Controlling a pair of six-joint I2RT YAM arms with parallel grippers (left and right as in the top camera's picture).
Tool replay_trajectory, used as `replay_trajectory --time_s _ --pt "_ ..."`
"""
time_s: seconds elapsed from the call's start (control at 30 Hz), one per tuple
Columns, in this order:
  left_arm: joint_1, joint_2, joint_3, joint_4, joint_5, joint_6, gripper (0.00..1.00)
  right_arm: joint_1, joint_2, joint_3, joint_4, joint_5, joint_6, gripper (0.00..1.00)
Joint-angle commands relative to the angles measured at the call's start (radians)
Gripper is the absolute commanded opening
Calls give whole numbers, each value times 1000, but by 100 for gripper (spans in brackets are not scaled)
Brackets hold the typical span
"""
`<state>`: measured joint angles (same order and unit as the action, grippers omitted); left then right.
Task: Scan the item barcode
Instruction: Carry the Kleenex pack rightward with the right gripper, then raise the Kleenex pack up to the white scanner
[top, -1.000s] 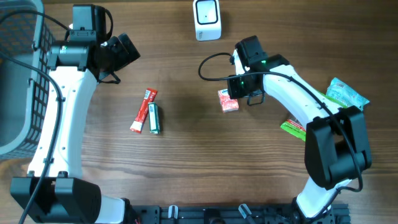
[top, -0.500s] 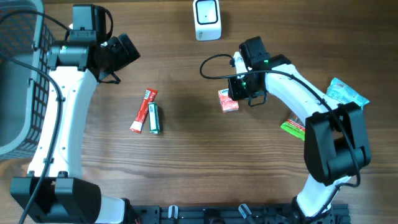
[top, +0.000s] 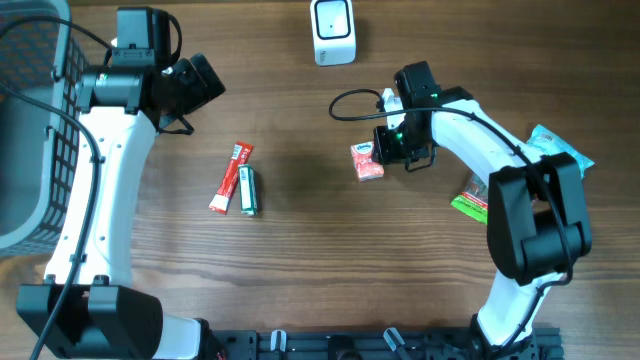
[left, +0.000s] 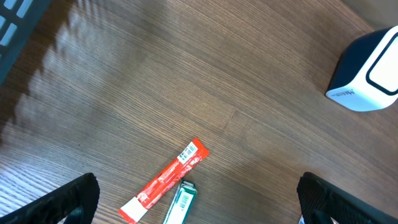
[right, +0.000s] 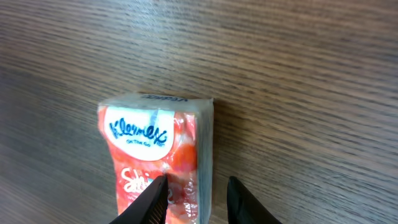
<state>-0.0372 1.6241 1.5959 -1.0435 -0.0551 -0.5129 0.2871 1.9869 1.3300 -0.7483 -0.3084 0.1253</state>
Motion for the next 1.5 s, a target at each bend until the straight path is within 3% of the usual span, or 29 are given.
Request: replay_trajectory --time_s 0.0,0.23,0.37,0.4,0.5,0.73,0.97,1.07,1.27,1.37,1.47 --pt "5 -5 -6 2 -3 4 100 2 20 -11 -4 -60 -21 32" --pt "5 -5 -6 2 -3 4 100 2 20 -19 -12 -60 -20 32" --pt "5 -5 -6 2 -3 4 100 2 20 -90 90 -59 -15 32" --pt "5 -5 -6 2 -3 4 100 2 20 -104 111 -60 -10 29" --pt "5 -5 -6 2 -3 4 100 1 11 -97 117 -60 -14 5" --pt "5 -5 -6 2 -3 4 100 0 -171 11 20 -56 -72 4" --pt "5 -5 -6 2 -3 4 100 0 -396 37 -72 293 18 4" --pt "5 -5 -6 2 -2 4 100 0 -400 206 -269 375 35 4" --pt "5 -5 -6 2 -3 4 100 2 -246 786 -674 618 65 5" --pt "5 -5 -6 2 -3 4 100 23 -179 875 -654 717 11 4" --pt "5 -5 -6 2 -3 4 100 76 -129 875 -528 808 -63 4"
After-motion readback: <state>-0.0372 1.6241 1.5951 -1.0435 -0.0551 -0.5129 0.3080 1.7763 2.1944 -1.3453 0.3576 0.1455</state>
